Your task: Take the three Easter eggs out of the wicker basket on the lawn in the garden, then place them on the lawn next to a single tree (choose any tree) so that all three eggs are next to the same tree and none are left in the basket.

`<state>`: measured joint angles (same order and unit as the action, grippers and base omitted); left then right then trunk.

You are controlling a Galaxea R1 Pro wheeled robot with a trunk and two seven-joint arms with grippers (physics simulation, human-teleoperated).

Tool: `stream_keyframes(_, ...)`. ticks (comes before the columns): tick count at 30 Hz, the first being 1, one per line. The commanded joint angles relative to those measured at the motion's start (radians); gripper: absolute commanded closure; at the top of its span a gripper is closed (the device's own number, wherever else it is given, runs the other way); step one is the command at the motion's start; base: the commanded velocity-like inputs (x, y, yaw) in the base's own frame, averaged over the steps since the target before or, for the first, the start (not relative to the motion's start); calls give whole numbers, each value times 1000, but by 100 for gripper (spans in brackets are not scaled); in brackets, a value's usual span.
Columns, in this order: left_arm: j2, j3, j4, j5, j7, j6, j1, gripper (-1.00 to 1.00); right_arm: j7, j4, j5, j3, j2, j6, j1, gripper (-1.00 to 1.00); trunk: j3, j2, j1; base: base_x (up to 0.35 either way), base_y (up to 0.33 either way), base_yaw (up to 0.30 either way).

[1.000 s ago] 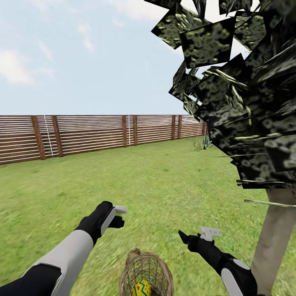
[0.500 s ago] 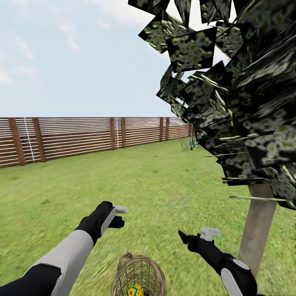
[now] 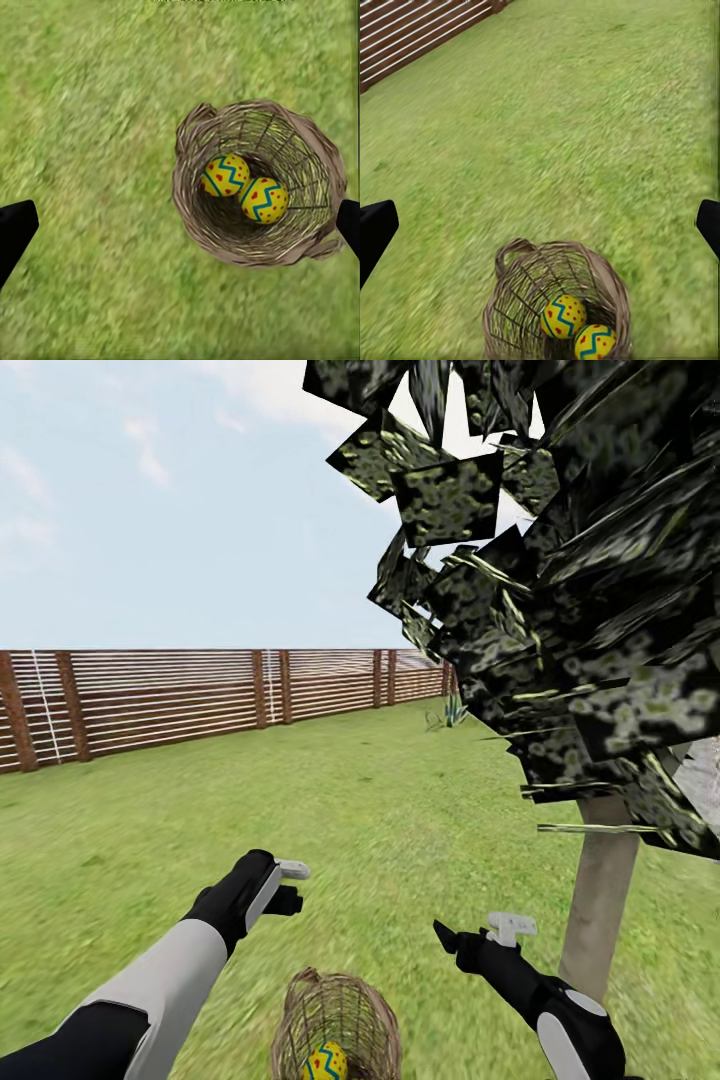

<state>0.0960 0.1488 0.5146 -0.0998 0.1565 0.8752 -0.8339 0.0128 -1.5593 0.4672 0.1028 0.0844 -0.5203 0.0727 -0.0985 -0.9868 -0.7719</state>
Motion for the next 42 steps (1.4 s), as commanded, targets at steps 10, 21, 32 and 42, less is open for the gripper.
stream_keyframes(10, -1, 9, 1, -11, 8, 4, -1, -100, 1, -1, -2, 1, -1, -6, 1, -100, 4, -1, 0, -21, 16, -69)
stream_keyframes(21, -1, 9, 2, -11, 8, 4, -1, -100, 1, -1, 0, -1, -2, -4, 1, -100, 4, -1, 0, -1, 1, -3)
stream_keyframes(32, -1, 5, 0, -11, 8, 4, -1, -100, -7, -2, 0, 1, -3, -6, 1, -100, 4, -1, 0, 0, 0, 0)
stream_keyframes(42, -1, 5, -3, -11, 8, 4, -1, -100, -2, -2, 0, -2, -3, -4, 1, -100, 4, -1, 0, 39, 41, 0)
